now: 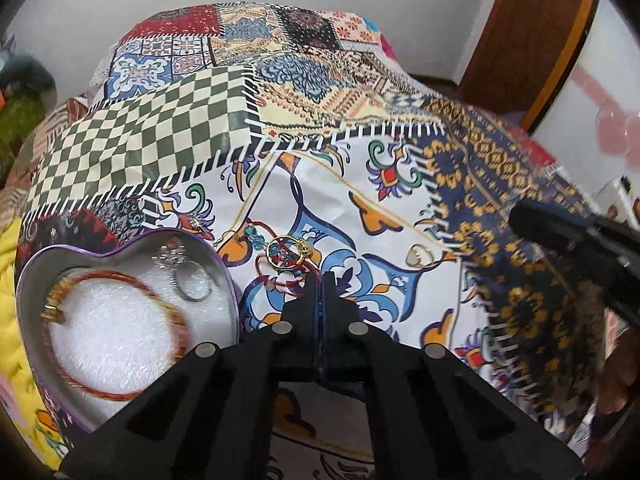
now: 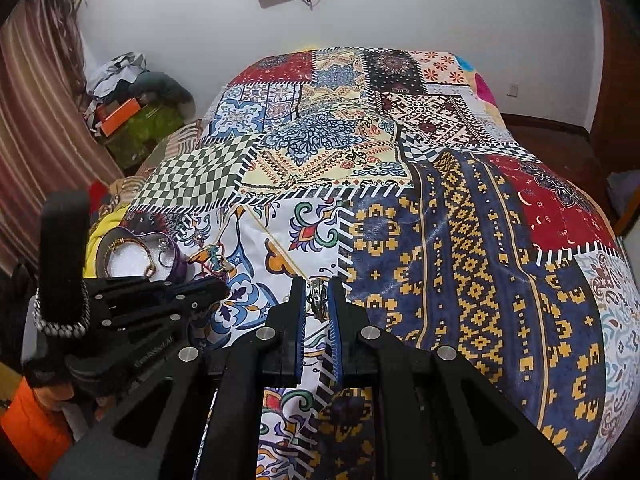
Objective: Organize jewelry
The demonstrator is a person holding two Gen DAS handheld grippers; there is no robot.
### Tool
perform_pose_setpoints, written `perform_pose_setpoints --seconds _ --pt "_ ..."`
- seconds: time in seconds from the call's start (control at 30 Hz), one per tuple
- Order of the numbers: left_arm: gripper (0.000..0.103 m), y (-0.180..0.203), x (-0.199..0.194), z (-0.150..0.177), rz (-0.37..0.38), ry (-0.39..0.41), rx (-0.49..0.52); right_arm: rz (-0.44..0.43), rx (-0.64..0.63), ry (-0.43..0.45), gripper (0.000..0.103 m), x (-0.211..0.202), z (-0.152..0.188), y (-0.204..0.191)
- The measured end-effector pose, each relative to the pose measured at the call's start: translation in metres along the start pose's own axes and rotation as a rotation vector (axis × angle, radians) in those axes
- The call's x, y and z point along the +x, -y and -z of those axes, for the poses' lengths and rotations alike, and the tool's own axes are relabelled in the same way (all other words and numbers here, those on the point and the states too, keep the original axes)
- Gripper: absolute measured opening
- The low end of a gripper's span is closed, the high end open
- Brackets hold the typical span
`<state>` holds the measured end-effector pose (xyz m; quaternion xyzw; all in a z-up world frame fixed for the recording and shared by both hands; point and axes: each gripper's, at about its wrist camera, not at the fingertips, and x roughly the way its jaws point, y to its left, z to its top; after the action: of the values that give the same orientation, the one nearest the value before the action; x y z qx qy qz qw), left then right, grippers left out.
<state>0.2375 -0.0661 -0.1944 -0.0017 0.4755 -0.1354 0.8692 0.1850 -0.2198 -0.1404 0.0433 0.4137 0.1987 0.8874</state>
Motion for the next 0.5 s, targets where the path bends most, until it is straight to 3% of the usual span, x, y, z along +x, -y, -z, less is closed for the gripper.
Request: perform_pose_setpoints --seconds 0.17,0.5 --pt "0.0 0.007 -0.024 0.006 0.009 0.051 0.016 -0.005 -0.004 0.007 0.01 -0.005 0.0 -0.002" --pt "0.0 0.009 -0.061 0.029 0.04 0.081 -0.009 -0.009 -0.017 0.025 0.01 -0.019 0.004 -0.011"
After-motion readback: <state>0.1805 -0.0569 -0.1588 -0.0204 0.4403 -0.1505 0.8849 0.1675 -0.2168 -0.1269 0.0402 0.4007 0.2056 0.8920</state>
